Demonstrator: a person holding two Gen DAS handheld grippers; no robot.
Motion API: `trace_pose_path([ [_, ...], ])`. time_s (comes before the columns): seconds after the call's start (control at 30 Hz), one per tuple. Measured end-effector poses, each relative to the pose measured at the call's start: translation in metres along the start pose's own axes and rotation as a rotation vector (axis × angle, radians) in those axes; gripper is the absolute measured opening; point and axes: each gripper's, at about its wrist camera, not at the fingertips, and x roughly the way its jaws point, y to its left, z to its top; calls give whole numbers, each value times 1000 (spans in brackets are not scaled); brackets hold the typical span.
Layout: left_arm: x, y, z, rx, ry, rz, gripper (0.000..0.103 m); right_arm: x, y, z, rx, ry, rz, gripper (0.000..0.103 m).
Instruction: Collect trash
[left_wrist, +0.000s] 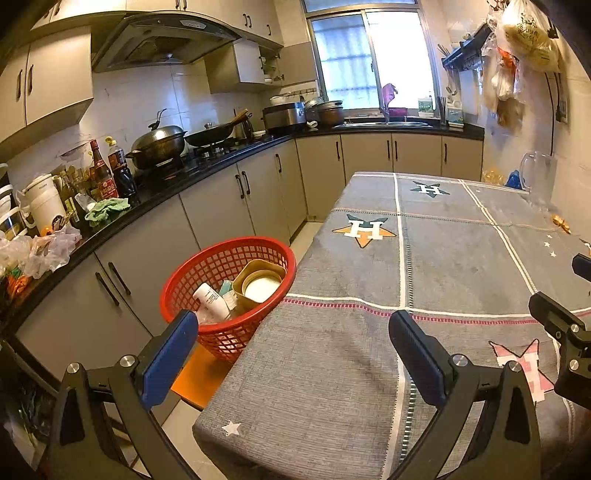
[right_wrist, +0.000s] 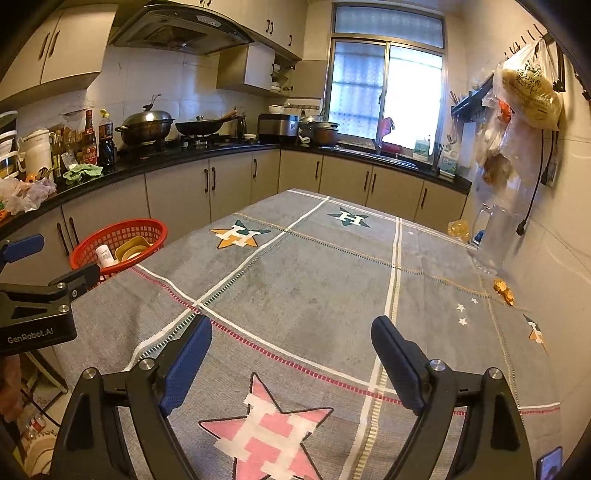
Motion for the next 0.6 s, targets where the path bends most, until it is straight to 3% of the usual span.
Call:
trace_pose_path([
  [0.6,6,7,-6,-8,5,-5,103,6,2,-2,7,25,-1,92],
])
